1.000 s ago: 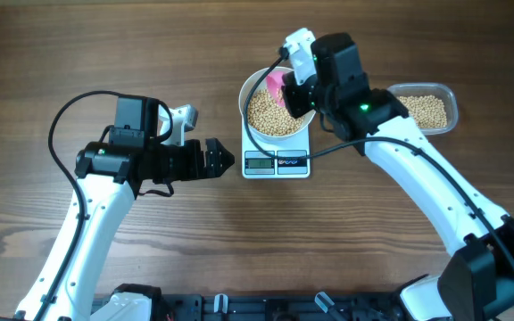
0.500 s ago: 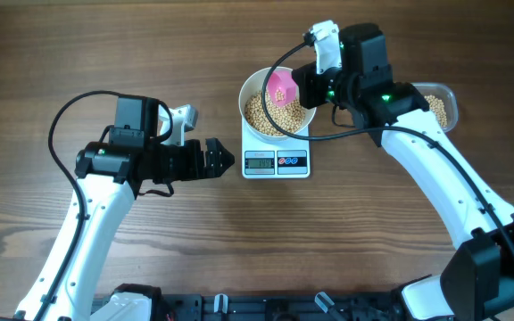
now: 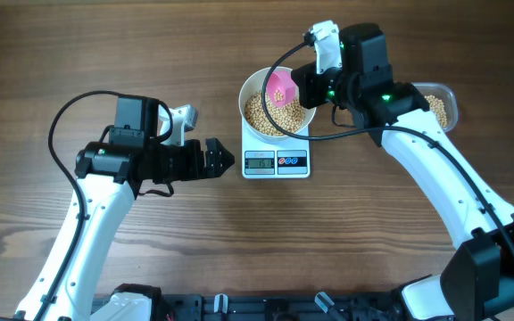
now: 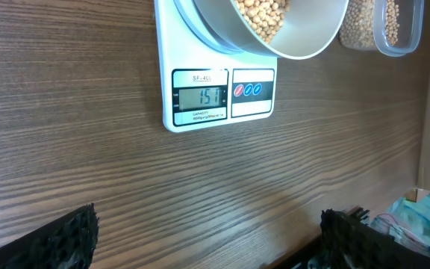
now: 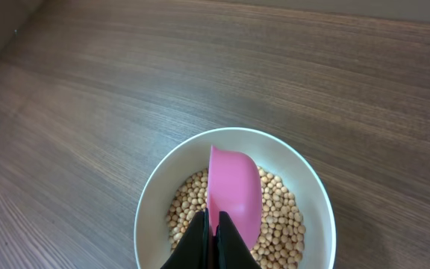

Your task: Scoop item into bowl and weigh 150g on scale

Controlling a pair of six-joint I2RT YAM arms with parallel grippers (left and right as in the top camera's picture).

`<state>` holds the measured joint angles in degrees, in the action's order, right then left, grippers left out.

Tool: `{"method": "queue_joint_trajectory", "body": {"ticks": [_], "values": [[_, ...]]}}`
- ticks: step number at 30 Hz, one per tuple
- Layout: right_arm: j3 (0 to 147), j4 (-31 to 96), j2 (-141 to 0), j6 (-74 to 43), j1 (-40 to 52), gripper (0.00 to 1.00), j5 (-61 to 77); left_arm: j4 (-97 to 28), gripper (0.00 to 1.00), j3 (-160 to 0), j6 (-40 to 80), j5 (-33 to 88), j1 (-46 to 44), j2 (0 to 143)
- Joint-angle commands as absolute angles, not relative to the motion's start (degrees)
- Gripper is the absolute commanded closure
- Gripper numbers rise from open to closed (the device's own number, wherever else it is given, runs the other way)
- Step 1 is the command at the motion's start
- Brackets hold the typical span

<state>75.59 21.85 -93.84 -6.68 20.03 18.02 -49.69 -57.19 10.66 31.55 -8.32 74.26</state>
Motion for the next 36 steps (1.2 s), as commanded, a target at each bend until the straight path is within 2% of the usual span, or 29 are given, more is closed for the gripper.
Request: {"method": "queue_joint_trajectory", "body": {"ticks": [1,12,19,29,36], "values": [[76.62,21.23,-92.12,-7.68,20.01,0.96,19.44,-49.52,0.00,-58.48,10.76,32.25,-8.54,74.17],[76.62,20.36,-92.12,-7.75,20.01,0.96,19.44,-49.52,0.00,-58.48,10.76,32.25,-8.54,74.17],[76.62,17.74,-91.15,-12.45,18.52,0.96,19.44,-49.52,0.00,-58.48,10.76,32.25,-8.51,74.17],[76.62,19.07,-83.02,-15.40,6.66,0.96,19.44,-49.52,0.00,-58.48,10.76,32.25,-8.54,74.17],[76.62,27.03,-78.04,-10.79,-2.98,0.96,18.85,-49.52,0.00,-58.48,10.76,32.25,-8.54,74.17]]}}
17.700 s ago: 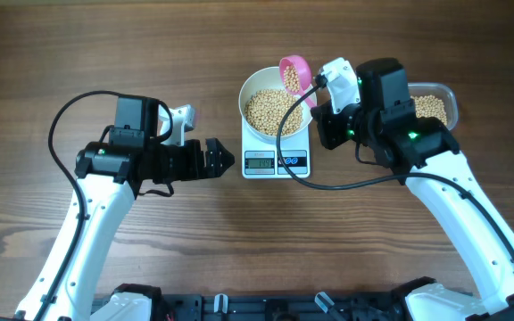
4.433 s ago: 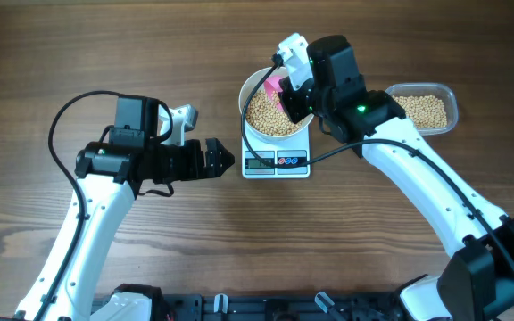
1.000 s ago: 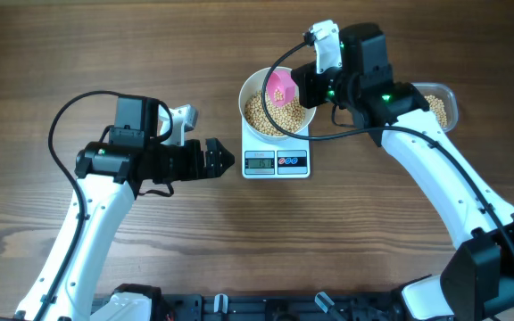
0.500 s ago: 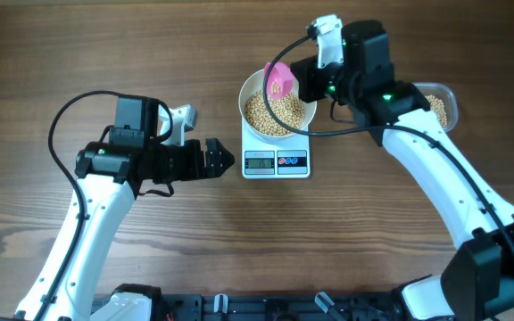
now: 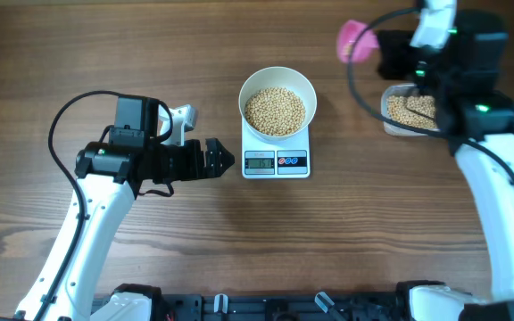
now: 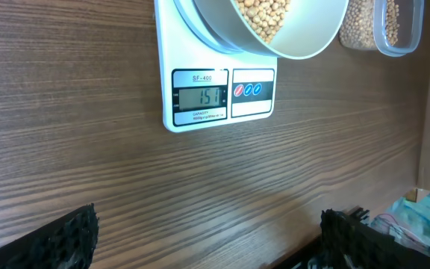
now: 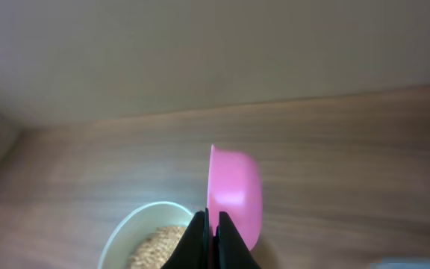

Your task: Scoop item into bowl and weigh 150g on scale

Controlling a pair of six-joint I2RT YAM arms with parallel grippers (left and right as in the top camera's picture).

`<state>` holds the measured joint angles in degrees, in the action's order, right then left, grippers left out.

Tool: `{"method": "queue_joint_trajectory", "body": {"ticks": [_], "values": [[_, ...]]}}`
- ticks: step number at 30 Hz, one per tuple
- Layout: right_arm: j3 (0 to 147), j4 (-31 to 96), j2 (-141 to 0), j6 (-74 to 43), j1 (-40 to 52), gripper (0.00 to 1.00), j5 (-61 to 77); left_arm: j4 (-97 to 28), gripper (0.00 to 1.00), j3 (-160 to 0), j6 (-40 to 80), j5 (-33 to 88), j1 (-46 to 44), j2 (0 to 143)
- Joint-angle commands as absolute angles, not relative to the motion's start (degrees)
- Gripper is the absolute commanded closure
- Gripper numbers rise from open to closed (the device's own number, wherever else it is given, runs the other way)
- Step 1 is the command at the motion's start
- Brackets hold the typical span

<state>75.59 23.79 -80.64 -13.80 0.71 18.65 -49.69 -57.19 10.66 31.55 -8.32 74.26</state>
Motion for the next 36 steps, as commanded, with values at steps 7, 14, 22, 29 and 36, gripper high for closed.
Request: {"method": "queue_joint_trajectory", "body": {"ticks": [7,14,22,29,36], "values": [[76.60,41.30,-76.27,-1.34,-8.80,0.96,5.91,-49.52,0.00,-58.48,10.76,32.25,-8.51,74.17],[76.44,43.31,-76.29,4.45,-9.04,0.96,-1.26,-49.52,0.00,-58.48,10.76,32.25,-8.51,74.17],[76.40,43.31,-79.29,15.79,-8.99,0.96,-6.00,-49.52,0.00,-58.48,10.76,32.25,-8.51,74.17],[76.40,40.64,-83.61,18.48,-7.84,0.96,-7.33,-49.52,0.00,-58.48,10.76,32.25,-8.51,74.17],[76.40,37.95,-84.18,19.79,-3.86,0.96,-15.31,-49.52,0.00,-58.48,10.76,32.25,-8.51,74.17]]}}
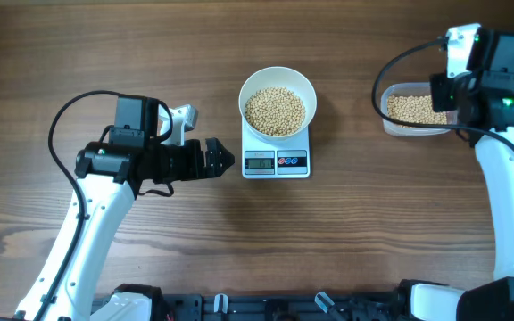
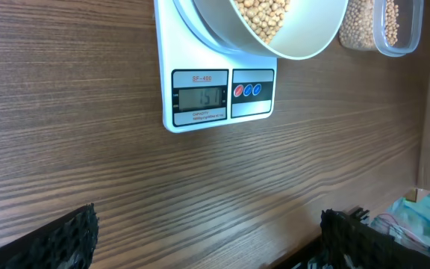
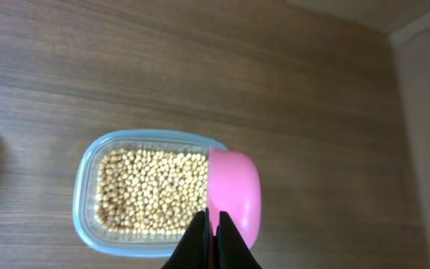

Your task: Scoop item into bowl and weigh 150g on scale

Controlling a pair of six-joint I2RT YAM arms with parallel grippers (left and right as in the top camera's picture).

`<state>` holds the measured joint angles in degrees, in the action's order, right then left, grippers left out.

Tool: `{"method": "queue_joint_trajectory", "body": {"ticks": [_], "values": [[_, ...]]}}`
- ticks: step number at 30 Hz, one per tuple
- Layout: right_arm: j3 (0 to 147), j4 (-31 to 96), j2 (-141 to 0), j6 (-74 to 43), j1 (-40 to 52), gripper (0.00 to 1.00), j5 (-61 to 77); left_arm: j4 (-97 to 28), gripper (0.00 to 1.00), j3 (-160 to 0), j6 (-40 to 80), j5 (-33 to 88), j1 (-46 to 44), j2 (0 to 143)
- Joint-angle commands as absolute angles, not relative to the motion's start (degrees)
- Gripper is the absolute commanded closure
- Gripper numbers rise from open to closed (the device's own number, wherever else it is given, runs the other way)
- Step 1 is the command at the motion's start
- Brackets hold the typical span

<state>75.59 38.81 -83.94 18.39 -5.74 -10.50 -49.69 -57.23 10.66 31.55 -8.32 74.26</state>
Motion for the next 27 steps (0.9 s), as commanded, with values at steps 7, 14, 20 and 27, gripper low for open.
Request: {"method": "queue_joint_trajectory", "body": {"ticks": [7,14,20,27], "values": [[76.53,38.61,-83.22,10.20,-3.60,0.96,4.73,-49.52,0.00,-58.48,10.76,32.25,-8.51,74.17],[76.84,24.38,-77.36,-2.04,-3.60,0.96,25.28,-49.52,0.00,-58.48,10.76,32.25,-8.54,74.17],[76.82,16.34,-75.96,-6.59,-2.15,0.96,39.16,-49.52,0.00,-58.48,10.76,32.25,-8.54,74.17],[76.38,24.69,-79.05,-0.51,6.24,0.96,36.84,-49.52,0.00,-58.48,10.76,32.25,-8.51,74.17]]}}
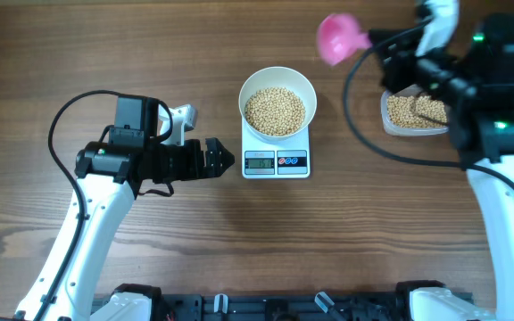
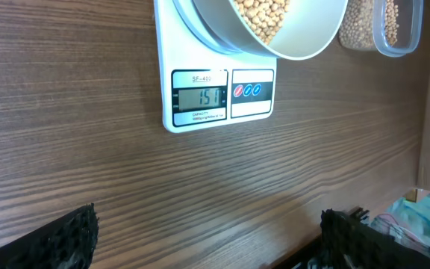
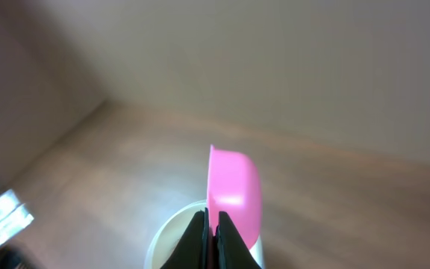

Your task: Scoop item into bowl and weigh 150g on scale

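A white bowl (image 1: 277, 83) of tan beans rests on the white scale (image 1: 276, 162). In the left wrist view the scale's display (image 2: 200, 97) reads 151. High behind the bowl's right side hangs a pink scoop (image 1: 336, 38), with my right gripper (image 1: 373, 41) shut on its handle. The right wrist view has the scoop (image 3: 235, 190) edge-on ahead of the right gripper (image 3: 211, 223), with the bowl's rim (image 3: 164, 237) blurred below. My left gripper (image 1: 227, 160) stands open just left of the scale, its fingers (image 2: 60, 240) wide apart over bare wood.
A clear plastic container (image 1: 410, 113) holding more beans sits right of the scale, partly under the right arm. It also shows at the top right of the left wrist view, as the container (image 2: 385, 30). The table edge runs along the right of that view.
My right gripper, still shut on the pink scoop, was over the bean container; now it is raised and further left, the scoop behind the bowl's right side. The display still reads 151.
The scoop was first in the bowl with the scale at 151. Then it was lifted back and to the right, between bowl and container. Then it was over the container, and now it is back near the bowl. My left arm has stayed still throughout.
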Controlling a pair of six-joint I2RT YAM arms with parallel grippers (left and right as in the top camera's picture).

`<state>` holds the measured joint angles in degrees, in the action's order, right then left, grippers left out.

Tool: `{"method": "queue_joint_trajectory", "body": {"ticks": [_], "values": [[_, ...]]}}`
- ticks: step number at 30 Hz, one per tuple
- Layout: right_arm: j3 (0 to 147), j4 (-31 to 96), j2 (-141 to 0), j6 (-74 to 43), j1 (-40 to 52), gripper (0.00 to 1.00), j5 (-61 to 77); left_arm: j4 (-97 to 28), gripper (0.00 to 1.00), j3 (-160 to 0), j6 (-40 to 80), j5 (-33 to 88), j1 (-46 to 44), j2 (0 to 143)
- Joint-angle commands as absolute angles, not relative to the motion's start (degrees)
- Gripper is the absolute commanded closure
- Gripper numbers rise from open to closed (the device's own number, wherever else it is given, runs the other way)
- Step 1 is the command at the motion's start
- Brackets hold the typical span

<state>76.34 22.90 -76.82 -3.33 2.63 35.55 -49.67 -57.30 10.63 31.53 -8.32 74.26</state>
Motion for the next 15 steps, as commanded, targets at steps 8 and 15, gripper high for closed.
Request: {"method": "queue_joint_trajectory", "body": {"ticks": [8,15], "values": [[76.38,25.17,-84.71,6.81,18.48,0.96,20.27,-49.52,0.00,-58.48,10.76,32.25,-8.54,74.17],[76.38,26.44,-89.71,12.32,25.50,0.96,7.55,-49.52,0.00,-58.48,10.76,32.25,-8.54,74.17]]}}
